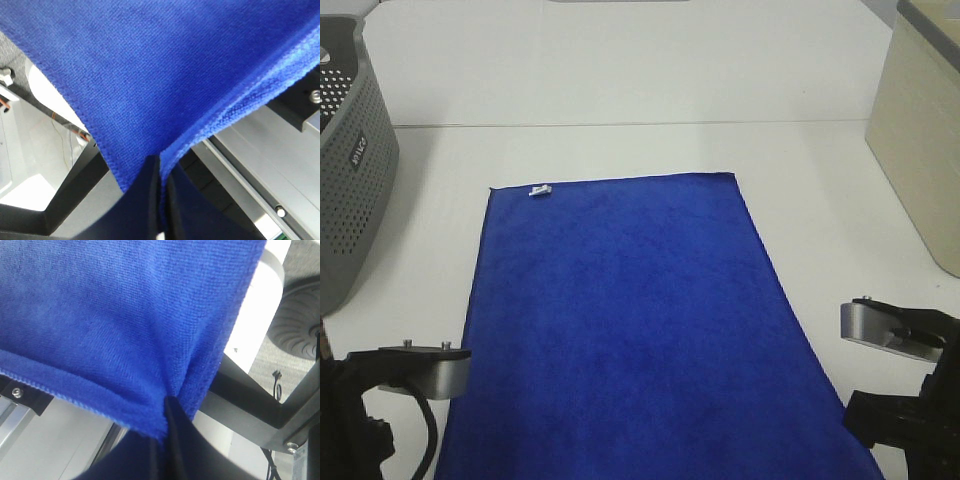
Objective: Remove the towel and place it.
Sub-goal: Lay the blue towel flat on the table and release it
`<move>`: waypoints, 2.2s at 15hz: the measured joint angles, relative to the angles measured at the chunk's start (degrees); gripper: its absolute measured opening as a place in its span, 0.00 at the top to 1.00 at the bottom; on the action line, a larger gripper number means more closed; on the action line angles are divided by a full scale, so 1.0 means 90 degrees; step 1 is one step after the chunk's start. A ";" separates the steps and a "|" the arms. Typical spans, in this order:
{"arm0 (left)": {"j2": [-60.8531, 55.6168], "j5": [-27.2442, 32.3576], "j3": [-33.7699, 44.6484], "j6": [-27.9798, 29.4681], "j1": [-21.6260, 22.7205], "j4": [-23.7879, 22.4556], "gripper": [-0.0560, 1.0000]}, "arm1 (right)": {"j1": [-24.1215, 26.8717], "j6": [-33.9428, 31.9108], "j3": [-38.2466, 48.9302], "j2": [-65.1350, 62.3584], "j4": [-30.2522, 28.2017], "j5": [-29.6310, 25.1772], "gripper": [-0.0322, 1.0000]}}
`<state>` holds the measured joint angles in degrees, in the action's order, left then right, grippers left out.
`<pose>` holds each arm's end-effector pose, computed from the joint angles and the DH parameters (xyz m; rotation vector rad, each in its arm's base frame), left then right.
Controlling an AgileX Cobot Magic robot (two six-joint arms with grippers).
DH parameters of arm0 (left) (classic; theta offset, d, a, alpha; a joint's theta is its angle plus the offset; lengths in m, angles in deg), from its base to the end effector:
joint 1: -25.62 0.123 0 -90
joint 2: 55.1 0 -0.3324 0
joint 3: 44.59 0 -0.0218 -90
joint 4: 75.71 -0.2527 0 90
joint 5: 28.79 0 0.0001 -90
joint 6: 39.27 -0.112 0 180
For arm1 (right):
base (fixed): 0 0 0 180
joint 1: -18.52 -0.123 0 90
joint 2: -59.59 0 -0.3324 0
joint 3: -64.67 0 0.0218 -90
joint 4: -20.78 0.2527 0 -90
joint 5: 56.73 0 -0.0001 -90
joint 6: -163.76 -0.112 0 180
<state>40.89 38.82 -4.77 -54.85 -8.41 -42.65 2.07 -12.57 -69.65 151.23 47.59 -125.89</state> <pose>0.1290 -0.1553 0.1965 -0.6852 -2.5287 0.5540 0.1354 0.0892 0.1917 0.1025 -2.6100 -0.4537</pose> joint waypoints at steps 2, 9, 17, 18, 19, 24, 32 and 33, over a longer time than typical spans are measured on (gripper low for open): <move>0.0363 0.0000 0.0000 -0.0095 0.0000 0.0019 0.95 | 0.0000 0.0057 0.0000 0.0286 0.0070 0.0013 0.96; 0.0764 0.0019 0.0000 -0.0191 0.0000 0.0045 0.95 | 0.0000 0.0115 0.0000 0.0605 0.0159 0.0013 0.92; 0.0764 0.0089 -0.0121 -0.0191 0.0000 0.0503 0.63 | 0.0013 0.0032 0.0000 0.0102 0.0000 0.0006 0.54; 0.0764 0.0102 -0.0204 -0.0166 0.0000 0.0509 0.55 | 0.0013 0.0000 0.0000 0.0083 0.0000 0.0006 0.49; 0.0764 0.0108 -0.0286 -0.0153 0.0000 0.0516 0.49 | 0.0013 -0.0045 0.0000 0.0070 -0.0006 0.0006 0.44; 0.0497 0.0172 -0.0624 -0.0140 0.0000 0.0490 0.39 | 0.0013 -0.0140 -0.0204 -0.0038 -0.0115 -0.0006 0.38; 0.0293 0.0038 -0.2585 0.1159 0.0025 -0.2037 0.39 | 0.0070 -0.0649 -0.3431 -0.0465 -0.1445 -0.0025 0.37; 0.0293 -0.0051 -0.2852 0.1210 0.0153 -0.2209 0.39 | 0.0204 -0.0751 -0.3934 -0.0312 -0.1630 -0.0032 0.37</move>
<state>43.53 38.36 -30.43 -43.97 -7.03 -62.53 3.91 -19.33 -105.06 148.42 32.92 -126.17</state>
